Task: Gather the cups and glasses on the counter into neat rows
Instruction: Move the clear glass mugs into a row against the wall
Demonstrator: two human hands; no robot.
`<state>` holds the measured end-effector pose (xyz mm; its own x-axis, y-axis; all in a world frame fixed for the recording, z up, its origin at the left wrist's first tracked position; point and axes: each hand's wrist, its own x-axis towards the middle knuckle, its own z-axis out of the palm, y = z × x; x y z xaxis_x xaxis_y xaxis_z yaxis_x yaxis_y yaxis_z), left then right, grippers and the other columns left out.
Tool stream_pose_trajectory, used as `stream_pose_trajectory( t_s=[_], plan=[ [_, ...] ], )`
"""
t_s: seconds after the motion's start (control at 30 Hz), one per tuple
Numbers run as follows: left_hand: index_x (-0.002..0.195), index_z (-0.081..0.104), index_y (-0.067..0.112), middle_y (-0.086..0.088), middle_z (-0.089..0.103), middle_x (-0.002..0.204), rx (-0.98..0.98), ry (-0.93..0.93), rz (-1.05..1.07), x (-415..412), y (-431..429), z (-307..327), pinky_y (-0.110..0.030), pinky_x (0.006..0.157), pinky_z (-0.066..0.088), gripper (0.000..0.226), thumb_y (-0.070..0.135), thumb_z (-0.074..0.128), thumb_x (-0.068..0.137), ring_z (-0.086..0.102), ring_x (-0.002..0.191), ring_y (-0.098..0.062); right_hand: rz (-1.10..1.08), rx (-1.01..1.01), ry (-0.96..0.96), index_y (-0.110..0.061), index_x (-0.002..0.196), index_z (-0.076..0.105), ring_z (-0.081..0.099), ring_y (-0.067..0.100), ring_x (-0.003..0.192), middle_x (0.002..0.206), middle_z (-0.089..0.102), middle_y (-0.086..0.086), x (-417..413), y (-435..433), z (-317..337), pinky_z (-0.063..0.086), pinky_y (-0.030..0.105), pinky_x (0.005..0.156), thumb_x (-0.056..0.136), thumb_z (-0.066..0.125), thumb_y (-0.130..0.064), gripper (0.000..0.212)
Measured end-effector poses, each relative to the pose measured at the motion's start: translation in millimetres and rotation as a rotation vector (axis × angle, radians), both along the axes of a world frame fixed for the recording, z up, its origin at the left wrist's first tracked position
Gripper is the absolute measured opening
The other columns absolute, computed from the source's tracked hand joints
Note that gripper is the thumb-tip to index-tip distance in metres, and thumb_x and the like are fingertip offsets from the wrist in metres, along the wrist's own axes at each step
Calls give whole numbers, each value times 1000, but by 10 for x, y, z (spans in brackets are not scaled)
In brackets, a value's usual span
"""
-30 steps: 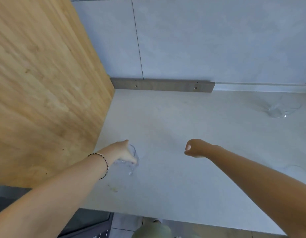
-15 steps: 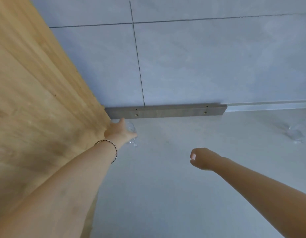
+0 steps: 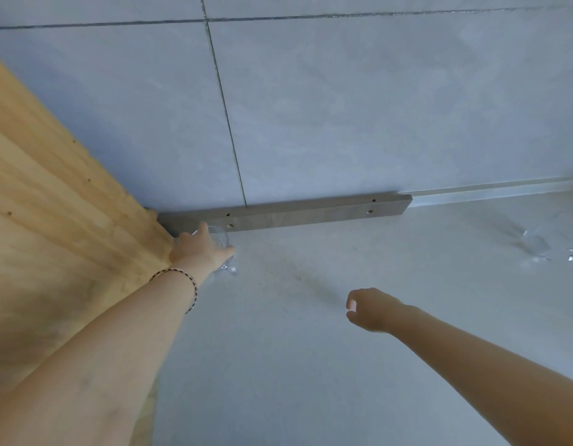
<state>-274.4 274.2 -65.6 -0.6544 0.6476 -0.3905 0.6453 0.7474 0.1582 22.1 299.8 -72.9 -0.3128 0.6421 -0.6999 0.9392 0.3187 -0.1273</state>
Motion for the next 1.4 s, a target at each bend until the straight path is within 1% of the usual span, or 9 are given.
stream_pose_trajectory(
  t_s=[0.13, 0.2, 0.27, 0.43, 0.67, 0.9, 1.1, 1.2, 1.4],
  plan=[
    [140, 25, 20, -17, 35, 137, -75, 95, -109, 172, -96, 70, -35, 89, 41, 72, 55, 50, 81, 41, 125, -35, -13, -6, 9, -18, 129, 50, 51, 23, 123, 135, 52, 3, 110, -49, 19, 41, 31, 97, 96, 42, -27, 36],
    [139, 30, 16, -18, 33, 139, -90, 211, -250, 382, -130, 154, -39, 100, 37, 64, 50, 47, 86, 36, 129, -38, -24, -5, 22, -18, 130, 50, 50, 23, 125, 137, 50, 3, 221, -93, 57, 41, 32, 98, 96, 42, -27, 36],
    [131, 42, 11, -17, 39, 136, -47, 255, -425, 639, -140, 252, -40, 101, 36, 48, 38, 47, 90, 38, 128, -36, -38, -5, 36, -18, 130, 49, 49, 23, 125, 139, 49, 3, 345, -124, 98, 40, 32, 99, 96, 42, -28, 37],
    [104, 60, 17, -4, 60, 119, -6, -50, -678, 1595, -277, 492, -31, 88, 43, 23, 27, 46, 88, 56, 111, -26, -63, 0, 75, -19, 129, 50, 49, 22, 124, 135, 51, 3, 887, -258, 279, 40, 33, 100, 95, 43, -29, 36],
    [92, 53, 24, -1, 58, 118, -158, -212, -848, 2958, -400, 471, -32, 92, 44, 10, 25, 44, 88, 55, 108, -22, -112, 83, 57, -17, 127, 52, 47, 22, 126, 133, 54, 4, 2228, -343, 597, 39, 32, 102, 95, 44, -28, 35],
    [74, 47, 25, -2, 56, 99, -198, -264, -852, 3963, -424, 184, -34, 93, 46, 13, 23, 46, 86, 55, 96, -22, -165, 153, -70, -20, 136, 42, 42, 24, 129, 138, 44, 6, 3696, -391, 685, 35, 35, 106, 89, 54, -41, 54],
    [65, 39, 26, -4, 41, 83, -190, -333, -760, 4280, -519, 30, -25, 56, 26, 22, 16, 46, 84, 35, 77, -17, -76, 133, -52, -22, 144, 22, 49, 26, 123, 133, 44, 5, 4175, -514, 484, 41, 36, 99, 72, 72, -50, 91],
    [61, 32, 28, -4, 37, 84, -197, -344, -721, 4204, -628, -9, -24, 51, 14, 28, 14, 45, 82, 31, 79, -15, 31, 173, -48, -22, 145, 20, 52, 25, 119, 133, 43, 5, 4194, -519, 408, 44, 35, 94, 73, 71, -47, 92],
    [59, 33, 27, -4, 40, 77, -268, -357, -508, 3561, -859, 64, -25, 53, 22, 30, 17, 44, 85, 36, 67, -18, 116, 180, -99, -28, 140, 28, 55, 21, 114, 128, 46, 1, 3999, -380, 432, 43, 29, 86, 69, 73, -46, 86]
  ],
)
